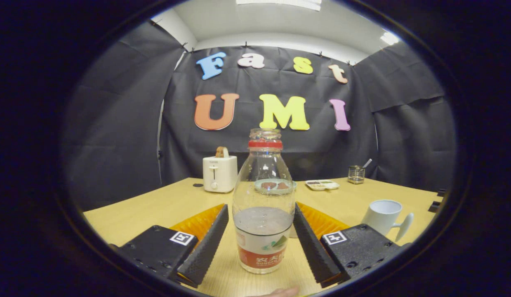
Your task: Take the bottle from table, then pour the juice into the cup, finally place the bottle on the coaster
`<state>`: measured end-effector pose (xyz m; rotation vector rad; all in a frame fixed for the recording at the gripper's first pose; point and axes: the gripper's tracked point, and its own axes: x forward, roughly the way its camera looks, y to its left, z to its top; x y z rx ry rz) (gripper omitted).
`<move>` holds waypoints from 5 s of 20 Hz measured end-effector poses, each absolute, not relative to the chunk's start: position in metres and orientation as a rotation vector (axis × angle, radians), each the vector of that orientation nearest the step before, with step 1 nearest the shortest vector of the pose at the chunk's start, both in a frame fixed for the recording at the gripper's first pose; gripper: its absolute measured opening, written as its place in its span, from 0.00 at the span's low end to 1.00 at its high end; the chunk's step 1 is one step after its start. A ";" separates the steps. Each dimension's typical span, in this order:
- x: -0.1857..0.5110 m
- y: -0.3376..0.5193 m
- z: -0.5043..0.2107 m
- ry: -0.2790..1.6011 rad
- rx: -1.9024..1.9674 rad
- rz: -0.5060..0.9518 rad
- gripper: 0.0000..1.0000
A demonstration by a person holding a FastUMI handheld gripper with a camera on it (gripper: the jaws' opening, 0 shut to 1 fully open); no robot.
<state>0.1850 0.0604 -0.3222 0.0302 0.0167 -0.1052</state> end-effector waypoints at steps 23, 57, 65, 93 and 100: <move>0.148 0.045 -0.203 0.021 0.617 0.007 0.77; 0.170 -0.012 -0.244 0.089 1.624 0.017 0.76; 0.171 -0.020 -0.240 0.077 1.674 0.018 0.76; 0.165 -0.045 -0.210 0.000 1.900 0.021 0.77; 0.165 -0.043 -0.204 0.012 1.941 0.027 0.76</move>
